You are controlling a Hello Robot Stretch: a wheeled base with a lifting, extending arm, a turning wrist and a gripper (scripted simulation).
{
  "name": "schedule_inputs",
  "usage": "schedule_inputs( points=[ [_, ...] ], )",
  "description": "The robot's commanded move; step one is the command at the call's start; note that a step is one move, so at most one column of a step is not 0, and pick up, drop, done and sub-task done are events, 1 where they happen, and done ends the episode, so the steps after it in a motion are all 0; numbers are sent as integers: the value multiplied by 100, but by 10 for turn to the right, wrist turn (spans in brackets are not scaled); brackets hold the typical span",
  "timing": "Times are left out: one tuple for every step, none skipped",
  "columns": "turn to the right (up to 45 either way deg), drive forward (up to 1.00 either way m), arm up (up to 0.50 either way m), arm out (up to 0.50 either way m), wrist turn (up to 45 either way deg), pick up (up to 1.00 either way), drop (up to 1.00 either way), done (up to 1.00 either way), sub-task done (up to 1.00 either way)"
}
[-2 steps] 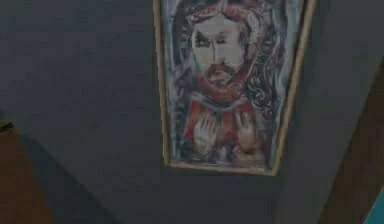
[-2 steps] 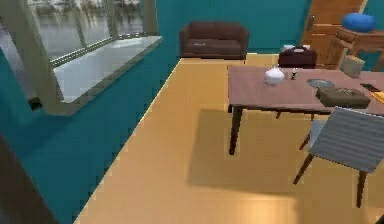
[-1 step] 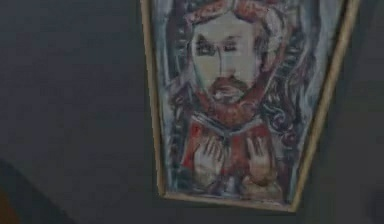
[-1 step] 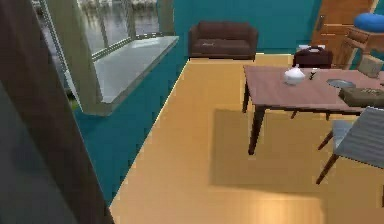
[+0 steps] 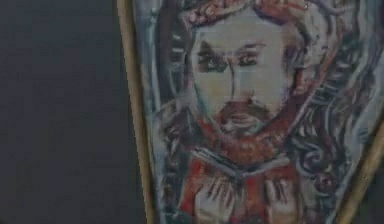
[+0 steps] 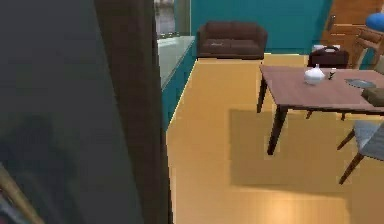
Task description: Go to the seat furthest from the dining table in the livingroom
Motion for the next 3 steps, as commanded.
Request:
schedule_inputs(
  points=[
    [450,0,0,0,0,0,0,0,0],
    [450,0,0,0,0,0,0,0,0],
    [450,0,0,0,0,0,0,0,0]
  ],
)
